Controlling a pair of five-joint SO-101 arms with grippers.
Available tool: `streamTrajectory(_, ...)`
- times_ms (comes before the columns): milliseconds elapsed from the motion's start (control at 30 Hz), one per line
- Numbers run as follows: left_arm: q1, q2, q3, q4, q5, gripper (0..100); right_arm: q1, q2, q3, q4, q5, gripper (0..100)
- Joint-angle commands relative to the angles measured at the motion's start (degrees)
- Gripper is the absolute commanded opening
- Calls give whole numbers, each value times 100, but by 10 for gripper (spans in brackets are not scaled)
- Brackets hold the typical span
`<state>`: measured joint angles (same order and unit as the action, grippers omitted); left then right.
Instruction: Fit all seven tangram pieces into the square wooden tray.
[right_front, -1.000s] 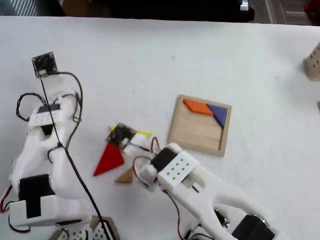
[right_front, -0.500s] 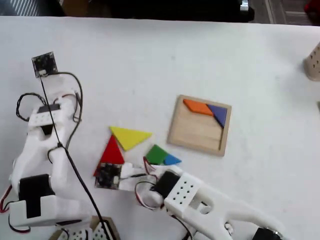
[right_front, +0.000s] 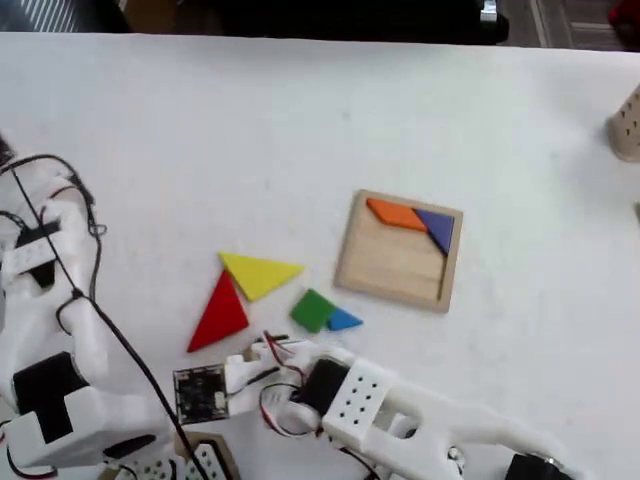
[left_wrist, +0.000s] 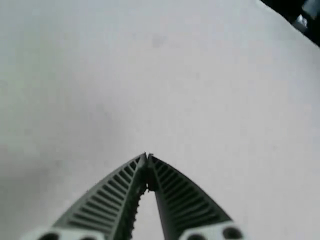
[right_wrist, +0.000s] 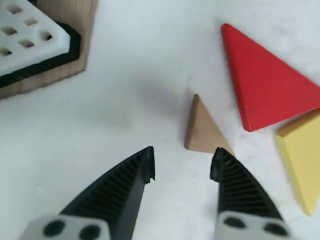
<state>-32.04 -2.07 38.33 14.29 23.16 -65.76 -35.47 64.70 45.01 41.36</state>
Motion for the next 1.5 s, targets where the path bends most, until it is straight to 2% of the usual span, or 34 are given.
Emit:
streamTrajectory(0,-259,-268,-44,-185,888,24,-66,251,-246,-171,88,184)
streamTrajectory(167,-259,-268,-44,-185,888,24,-66,1174,-879,-180,105,184)
streamTrajectory(333,-259,-268,62,-343,888,24,-57,1754,-1275,-154,440,183)
streamTrajectory(533,-259,-268,70,-413,888,24,-48,1859,-1521,-145,466,183)
streamTrajectory(667,-259,-268,70,-413,888,24,163,1868,-1556,-145,809,183)
streamTrajectory(1200,-295,-268,62,-431,941,24,303,1877,-1512,-189,800,183)
streamTrajectory(1467,-295,-268,70,-413,923,24,330,2651,-1855,-145,765,180)
